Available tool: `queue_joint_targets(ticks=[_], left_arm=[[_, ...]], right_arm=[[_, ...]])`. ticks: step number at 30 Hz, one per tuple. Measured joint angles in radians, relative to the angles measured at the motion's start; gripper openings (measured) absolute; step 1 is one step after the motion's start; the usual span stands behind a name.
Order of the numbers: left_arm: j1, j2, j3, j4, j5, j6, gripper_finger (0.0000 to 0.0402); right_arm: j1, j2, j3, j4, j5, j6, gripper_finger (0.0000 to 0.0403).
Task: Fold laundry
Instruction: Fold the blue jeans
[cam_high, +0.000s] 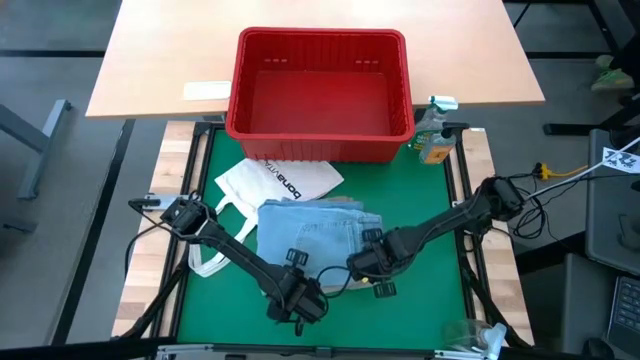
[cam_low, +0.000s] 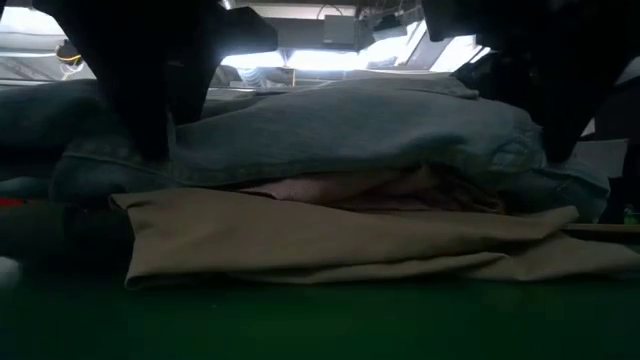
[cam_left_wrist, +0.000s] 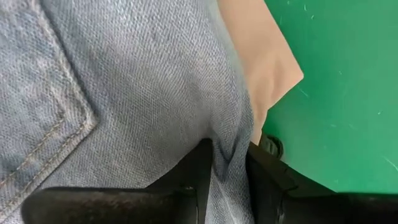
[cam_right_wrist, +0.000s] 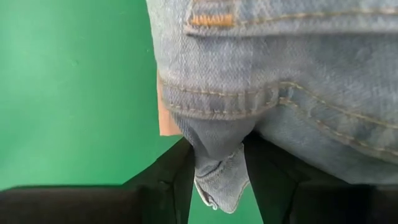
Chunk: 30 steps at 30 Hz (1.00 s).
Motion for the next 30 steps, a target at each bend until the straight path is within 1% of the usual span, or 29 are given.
queue_joint_targets(ticks=[3,7,12,16,18,22,25,30], left_arm=[[-0.001,0.000,0.000,0.004,-0.007,0.002,0.0078],[0.002,0.000,0.000,0.004,-0.006,-0.003,0.0088],[-0.001,0.000,0.000,0.015,0.002,-0.012,0.0137],[-0.001,0.000,0.000,0.026,0.023,-0.097,0.0171],[-0.001,0.000,0.000,0.032,0.050,-0.142,0.0177],[0.004,0.000,0.000,0.038,0.137,-0.156,0.0174],[0.005,0.000,0.008,0.035,0.167,-0.155,0.0168],[0.011,0.000,0.062,0.013,0.180,-0.153,0.0165]], right_arm=[[-0.001,-0.001,0.000,0.001,-0.035,0.024,0.0138],[-0.001,-0.001,0.000,0.001,-0.038,0.053,0.0138],[-0.001,-0.001,0.000,0.001,-0.039,0.054,0.0138],[-0.001,-0.001,0.000,0.001,-0.040,0.053,0.0138],[-0.001,-0.001,0.000,0.001,-0.039,0.053,0.0138],[-0.001,-0.001,0.000,0.000,-0.039,0.053,0.0139],[0.000,-0.001,0.000,-0.001,-0.039,0.066,0.0154],[0.000,-0.001,0.000,-0.002,-0.039,0.080,0.0207]])
